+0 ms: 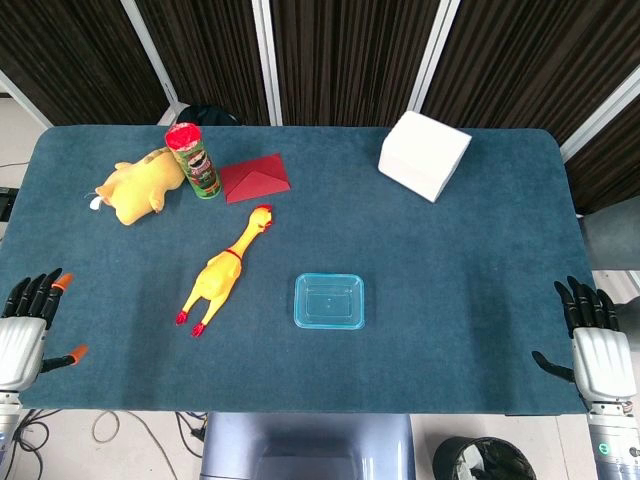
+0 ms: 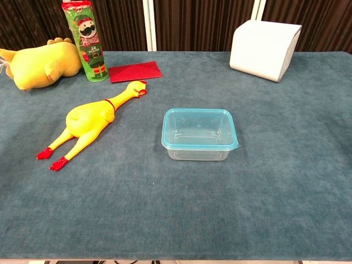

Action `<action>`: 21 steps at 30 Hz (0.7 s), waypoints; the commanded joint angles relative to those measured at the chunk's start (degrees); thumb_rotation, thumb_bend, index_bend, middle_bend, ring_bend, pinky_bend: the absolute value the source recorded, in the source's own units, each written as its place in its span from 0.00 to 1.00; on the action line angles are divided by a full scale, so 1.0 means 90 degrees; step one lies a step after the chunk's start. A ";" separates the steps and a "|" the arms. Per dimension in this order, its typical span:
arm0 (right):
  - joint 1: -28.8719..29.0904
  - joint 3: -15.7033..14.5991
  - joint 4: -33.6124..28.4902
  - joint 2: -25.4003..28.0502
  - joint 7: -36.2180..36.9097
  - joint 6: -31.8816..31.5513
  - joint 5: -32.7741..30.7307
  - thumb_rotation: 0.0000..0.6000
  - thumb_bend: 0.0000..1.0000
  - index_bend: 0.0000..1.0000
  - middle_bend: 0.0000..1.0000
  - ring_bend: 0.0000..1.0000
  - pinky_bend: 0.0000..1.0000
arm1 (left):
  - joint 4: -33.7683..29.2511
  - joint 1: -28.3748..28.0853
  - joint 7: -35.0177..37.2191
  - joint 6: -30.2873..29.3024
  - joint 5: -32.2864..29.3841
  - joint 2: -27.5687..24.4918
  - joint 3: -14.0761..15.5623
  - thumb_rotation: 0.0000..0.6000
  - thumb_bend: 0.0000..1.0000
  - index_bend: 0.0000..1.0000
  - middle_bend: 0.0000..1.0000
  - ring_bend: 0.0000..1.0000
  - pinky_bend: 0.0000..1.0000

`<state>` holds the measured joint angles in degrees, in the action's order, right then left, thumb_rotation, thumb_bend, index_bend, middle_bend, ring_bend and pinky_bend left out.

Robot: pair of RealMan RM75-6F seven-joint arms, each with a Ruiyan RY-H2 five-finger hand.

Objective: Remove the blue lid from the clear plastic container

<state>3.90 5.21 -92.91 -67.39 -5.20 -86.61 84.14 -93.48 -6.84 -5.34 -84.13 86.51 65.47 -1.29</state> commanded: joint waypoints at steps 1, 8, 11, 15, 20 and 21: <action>0.0002 -0.0014 -0.0017 0.0010 0.0011 0.0028 -0.0004 1.00 0.19 0.00 0.00 0.00 0.00 | -0.0004 -0.0006 0.0006 0.0023 -0.0021 0.0004 -0.0006 1.00 0.00 0.00 0.00 0.00 0.00; 0.0011 -0.0058 -0.0072 0.0042 0.0042 0.0094 0.0023 1.00 0.19 0.00 0.00 0.00 0.00 | -0.0094 -0.0038 0.0101 0.0140 -0.0112 0.0014 -0.0023 1.00 0.00 0.00 0.00 0.00 0.00; 0.0012 -0.0075 -0.0084 0.0052 0.0052 0.0108 0.0043 1.00 0.19 0.00 0.00 0.00 0.00 | -0.0216 -0.0055 0.0190 0.0239 -0.0180 0.0003 -0.0018 1.00 0.00 0.00 0.00 0.00 0.00; 0.0010 -0.0094 -0.0113 0.0070 0.0089 0.0135 0.0047 1.00 0.19 0.00 0.00 0.00 0.00 | -0.0471 -0.0116 0.0262 0.0352 -0.0242 -0.0028 -0.0055 1.00 0.00 0.00 0.00 0.00 0.00; 0.0014 -0.0103 -0.0153 0.0082 0.0131 0.0188 0.0010 1.00 0.19 0.00 0.00 0.00 0.00 | -0.1043 -0.0446 0.0154 0.0687 -0.0316 0.0001 -0.0272 1.00 0.00 0.00 0.00 0.00 0.00; 0.0014 -0.0103 -0.0158 0.0082 0.0131 0.0193 0.0005 1.00 0.19 0.00 0.00 0.00 0.00 | -0.1125 -0.0514 0.0144 0.0777 -0.0348 0.0021 -0.0308 1.00 0.00 0.00 0.00 0.00 0.00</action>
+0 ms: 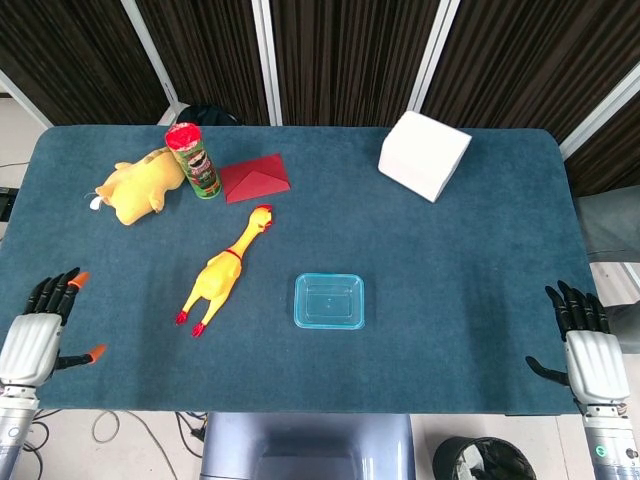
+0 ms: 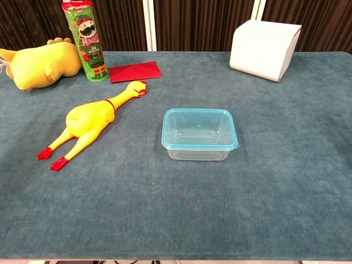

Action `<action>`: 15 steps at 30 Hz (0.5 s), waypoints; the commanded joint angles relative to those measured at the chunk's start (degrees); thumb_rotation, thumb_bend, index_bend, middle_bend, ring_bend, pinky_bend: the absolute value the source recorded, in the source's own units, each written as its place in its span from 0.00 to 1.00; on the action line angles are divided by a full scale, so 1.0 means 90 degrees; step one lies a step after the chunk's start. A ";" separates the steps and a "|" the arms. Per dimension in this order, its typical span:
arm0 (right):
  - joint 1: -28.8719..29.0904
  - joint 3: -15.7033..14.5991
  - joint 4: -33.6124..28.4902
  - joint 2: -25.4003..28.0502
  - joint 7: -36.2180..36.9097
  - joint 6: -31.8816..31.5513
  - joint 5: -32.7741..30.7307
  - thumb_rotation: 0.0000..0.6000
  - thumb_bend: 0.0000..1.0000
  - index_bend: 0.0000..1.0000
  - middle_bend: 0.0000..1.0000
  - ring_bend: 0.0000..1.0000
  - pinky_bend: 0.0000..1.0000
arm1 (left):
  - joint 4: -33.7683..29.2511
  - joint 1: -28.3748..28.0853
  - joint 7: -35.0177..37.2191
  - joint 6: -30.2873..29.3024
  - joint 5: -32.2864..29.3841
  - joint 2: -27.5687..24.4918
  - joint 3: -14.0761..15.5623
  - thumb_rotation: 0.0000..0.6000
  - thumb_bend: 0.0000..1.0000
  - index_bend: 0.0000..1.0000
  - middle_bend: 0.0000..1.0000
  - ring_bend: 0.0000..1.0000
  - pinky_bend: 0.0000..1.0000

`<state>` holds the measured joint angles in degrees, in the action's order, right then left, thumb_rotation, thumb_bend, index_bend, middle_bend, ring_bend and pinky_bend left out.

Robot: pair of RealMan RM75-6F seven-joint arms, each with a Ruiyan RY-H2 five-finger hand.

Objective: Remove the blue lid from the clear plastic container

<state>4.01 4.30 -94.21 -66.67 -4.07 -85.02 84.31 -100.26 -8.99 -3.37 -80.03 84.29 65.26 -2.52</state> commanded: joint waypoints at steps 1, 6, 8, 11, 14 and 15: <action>0.0003 -0.0003 -0.0024 0.0003 0.0003 0.0022 -0.0021 1.00 0.19 0.00 0.00 0.00 0.00 | -0.0508 -0.0400 -0.0103 0.0486 -0.0188 0.0085 -0.0245 1.00 0.00 0.00 0.00 0.00 0.00; 0.0008 0.0017 -0.0047 0.0013 0.0005 0.0063 -0.0095 1.00 0.19 0.00 0.00 0.00 0.00 | -0.0808 -0.1132 -0.0474 0.1399 -0.0746 0.0549 -0.0633 1.00 0.00 0.00 0.00 0.00 0.00; 0.0012 0.0034 -0.0045 0.0018 0.0017 0.0077 -0.0130 1.00 0.19 0.00 0.00 0.00 0.00 | -0.0763 -0.1419 -0.0621 0.1745 -0.1050 0.0850 -0.0772 1.00 0.00 0.00 0.00 0.00 0.00; 0.0019 0.0059 -0.0047 0.0022 0.0041 0.0106 -0.0194 1.00 0.19 0.00 0.00 0.00 0.00 | -0.0569 -0.1818 -0.0838 0.2198 -0.1605 0.1340 -0.0963 1.00 0.00 0.00 0.00 0.00 0.00; 0.0026 0.0072 -0.0065 0.0029 0.0057 0.0133 -0.0232 1.00 0.19 0.00 0.00 0.00 0.00 | -0.0270 -0.2204 -0.1148 0.2531 -0.2160 0.1863 -0.1112 1.00 0.00 0.00 0.00 0.00 0.00; 0.0029 0.0069 -0.0066 0.0027 0.0057 0.0144 -0.0237 1.00 0.19 0.00 0.00 0.00 0.00 | -0.0184 -0.2320 -0.1230 0.2628 -0.2333 0.2029 -0.1147 1.00 0.00 0.00 0.00 0.00 0.00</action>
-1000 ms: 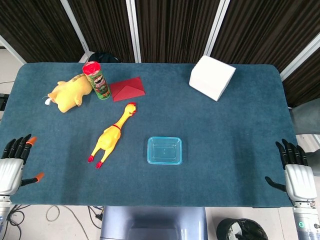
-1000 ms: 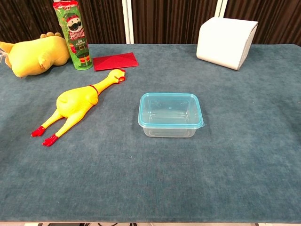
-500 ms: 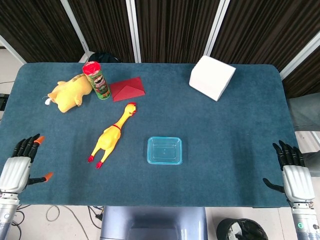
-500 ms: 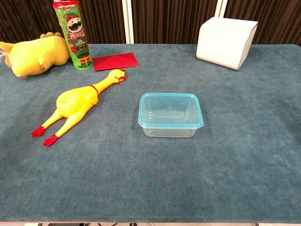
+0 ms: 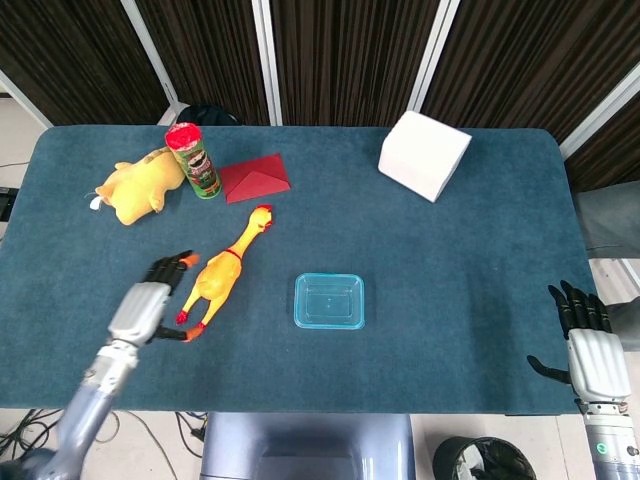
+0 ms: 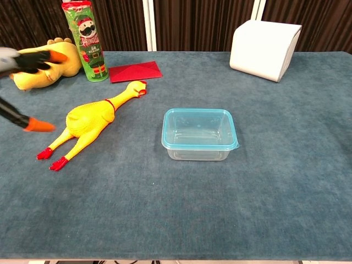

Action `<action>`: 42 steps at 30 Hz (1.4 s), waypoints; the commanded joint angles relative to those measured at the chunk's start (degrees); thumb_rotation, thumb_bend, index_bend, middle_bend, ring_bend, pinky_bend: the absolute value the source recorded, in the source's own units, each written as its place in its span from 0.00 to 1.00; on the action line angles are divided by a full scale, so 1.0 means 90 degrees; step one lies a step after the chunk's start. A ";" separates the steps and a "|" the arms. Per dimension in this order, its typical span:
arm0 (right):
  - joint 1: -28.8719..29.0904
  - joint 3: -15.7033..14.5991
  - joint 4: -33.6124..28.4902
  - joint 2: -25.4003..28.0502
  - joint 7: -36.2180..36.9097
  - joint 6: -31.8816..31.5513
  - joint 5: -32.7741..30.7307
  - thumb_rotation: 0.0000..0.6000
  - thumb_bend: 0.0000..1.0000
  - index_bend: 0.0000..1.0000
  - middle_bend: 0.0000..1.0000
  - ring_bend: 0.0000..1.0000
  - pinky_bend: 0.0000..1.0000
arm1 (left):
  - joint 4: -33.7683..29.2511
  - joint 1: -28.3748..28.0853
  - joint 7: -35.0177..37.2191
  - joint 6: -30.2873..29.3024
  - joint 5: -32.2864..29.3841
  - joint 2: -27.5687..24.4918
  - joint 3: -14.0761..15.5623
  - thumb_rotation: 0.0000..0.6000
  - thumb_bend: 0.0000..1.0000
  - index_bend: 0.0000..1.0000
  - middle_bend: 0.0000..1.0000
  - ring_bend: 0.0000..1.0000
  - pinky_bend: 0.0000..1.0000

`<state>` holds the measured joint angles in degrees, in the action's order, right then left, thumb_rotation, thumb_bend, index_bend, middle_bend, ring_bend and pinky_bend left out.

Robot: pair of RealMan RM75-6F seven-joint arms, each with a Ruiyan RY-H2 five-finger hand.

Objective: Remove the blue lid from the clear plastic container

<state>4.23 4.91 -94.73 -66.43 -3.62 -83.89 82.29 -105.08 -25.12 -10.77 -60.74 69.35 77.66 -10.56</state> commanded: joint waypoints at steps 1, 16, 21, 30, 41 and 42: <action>0.0006 0.0000 -0.0007 0.0001 0.0008 0.0023 -0.0013 1.00 0.19 0.00 0.00 0.00 0.00 | 0.0394 -0.0585 -0.0447 0.0530 -0.0761 0.0735 -0.0272 1.00 0.00 0.00 0.00 0.00 0.00; 0.0025 0.0003 -0.0021 -0.0022 0.0038 0.0098 -0.0079 1.00 0.19 0.00 0.00 0.00 0.00 | 0.1600 -0.1857 -0.1345 0.0989 -0.2300 0.2418 -0.0669 1.00 0.00 0.00 0.00 0.00 0.00; 0.0029 0.0006 -0.0034 -0.0015 0.0060 0.0117 -0.0095 1.00 0.19 0.00 0.00 0.00 0.00 | 0.1912 -0.2104 -0.1332 0.1131 -0.2472 0.2692 -0.0738 1.00 0.00 0.00 0.00 0.00 0.00; 0.0035 0.0012 -0.0067 -0.0005 0.0098 0.0162 -0.0147 1.00 0.19 0.00 0.00 0.00 0.00 | 0.2449 -0.2486 -0.1117 0.1411 -0.2550 0.3124 -0.0855 1.00 0.00 0.00 0.00 0.00 0.00; 0.0040 0.0016 -0.0108 0.0007 0.0151 0.0200 -0.0187 1.00 0.19 0.00 0.00 0.00 0.00 | 0.3144 -0.2794 -0.0818 0.1495 -0.2451 0.3701 -0.0930 1.00 0.00 0.00 0.01 0.01 0.11; 0.0039 0.0021 -0.0116 0.0011 0.0163 0.0202 -0.0195 1.00 0.19 0.00 0.00 0.00 0.00 | 0.3224 -0.2808 -0.0767 0.1458 -0.2404 0.3773 -0.0941 1.00 0.01 0.00 0.02 0.02 0.14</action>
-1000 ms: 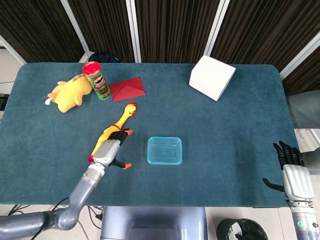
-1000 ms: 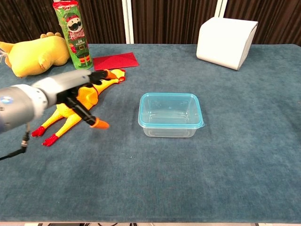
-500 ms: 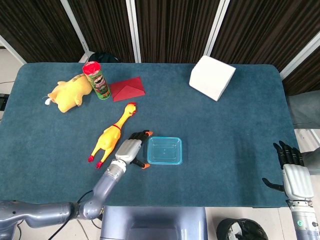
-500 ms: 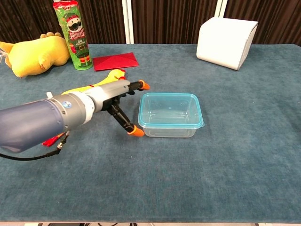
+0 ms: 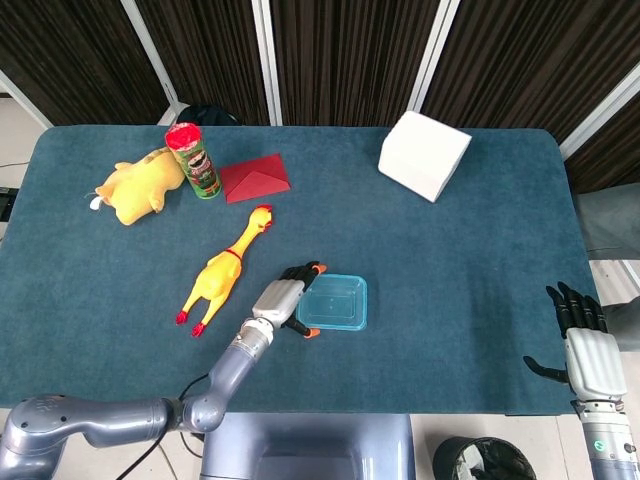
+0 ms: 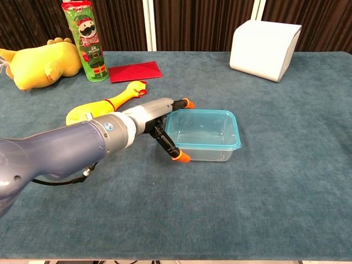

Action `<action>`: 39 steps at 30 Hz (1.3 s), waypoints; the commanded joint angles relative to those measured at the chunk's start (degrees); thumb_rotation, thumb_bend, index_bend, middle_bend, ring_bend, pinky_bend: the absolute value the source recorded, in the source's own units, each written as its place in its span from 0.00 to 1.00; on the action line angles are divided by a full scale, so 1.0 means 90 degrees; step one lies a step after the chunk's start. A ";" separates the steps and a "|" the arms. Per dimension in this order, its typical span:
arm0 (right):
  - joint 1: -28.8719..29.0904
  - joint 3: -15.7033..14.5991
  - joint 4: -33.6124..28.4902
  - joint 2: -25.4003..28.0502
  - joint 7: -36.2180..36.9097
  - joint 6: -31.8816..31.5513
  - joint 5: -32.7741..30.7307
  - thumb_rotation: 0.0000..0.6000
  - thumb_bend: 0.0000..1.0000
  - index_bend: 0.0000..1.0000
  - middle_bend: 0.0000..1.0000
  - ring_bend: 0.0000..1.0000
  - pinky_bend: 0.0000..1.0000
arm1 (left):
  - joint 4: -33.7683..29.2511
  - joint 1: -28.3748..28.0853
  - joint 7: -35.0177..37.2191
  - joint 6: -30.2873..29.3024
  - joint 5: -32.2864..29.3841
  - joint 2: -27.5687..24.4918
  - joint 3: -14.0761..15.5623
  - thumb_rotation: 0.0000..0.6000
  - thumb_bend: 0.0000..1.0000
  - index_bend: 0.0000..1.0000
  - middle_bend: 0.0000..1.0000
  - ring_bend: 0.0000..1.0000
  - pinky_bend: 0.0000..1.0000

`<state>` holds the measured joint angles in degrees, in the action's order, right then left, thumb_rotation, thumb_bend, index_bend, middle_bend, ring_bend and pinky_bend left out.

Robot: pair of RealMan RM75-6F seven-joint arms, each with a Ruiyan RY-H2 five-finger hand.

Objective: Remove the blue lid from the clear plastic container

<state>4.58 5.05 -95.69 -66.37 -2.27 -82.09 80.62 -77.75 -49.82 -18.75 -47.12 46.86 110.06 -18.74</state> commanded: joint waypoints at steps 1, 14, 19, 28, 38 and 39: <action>0.0000 0.0006 -0.0013 0.0009 0.0020 0.0007 -0.0014 1.00 0.19 0.00 0.00 0.00 0.00 | 0.0273 -0.0076 0.0165 -0.0109 0.0157 0.0247 -0.0039 1.00 0.03 0.01 0.06 0.05 0.19; 0.0009 -0.0010 -0.0046 0.0028 0.0062 0.0041 -0.0002 1.00 0.19 0.00 0.00 0.00 0.00 | 0.1050 -0.0195 0.0465 -0.0701 0.1319 0.0631 0.0150 1.00 0.15 0.17 0.28 0.27 0.39; 0.0013 -0.0032 -0.0050 0.0035 0.0022 0.0041 0.0036 1.00 0.19 0.00 0.00 0.00 0.00 | 0.1013 -0.0240 0.0502 -0.0484 0.1601 0.0356 0.0314 1.00 0.15 0.18 0.28 0.27 0.39; 0.0054 -0.0102 -0.0088 0.0052 -0.0033 0.0078 0.0204 1.00 0.19 0.00 0.00 0.00 0.00 | 0.0779 -0.0295 0.1087 0.0000 0.2060 -0.0119 0.0461 1.00 0.15 0.20 0.29 0.29 0.42; 0.0162 -0.0192 -0.0159 0.0006 -0.0044 0.0117 0.0554 1.00 0.19 0.00 0.00 0.00 0.00 | 0.0681 -0.0258 0.1743 0.0159 0.2539 -0.0425 0.0629 1.00 0.15 0.20 0.29 0.29 0.42; 0.0185 -0.0203 -0.0162 -0.0007 -0.0034 0.0140 0.0598 1.00 0.19 0.00 0.00 0.00 0.00 | 0.0678 -0.0258 0.1803 0.0180 0.2576 -0.0449 0.0645 1.00 0.15 0.20 0.29 0.29 0.42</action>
<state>6.00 3.35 -97.07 -66.27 -2.68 -81.03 85.64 -71.53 -52.20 -3.32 -45.79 69.46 106.47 -13.28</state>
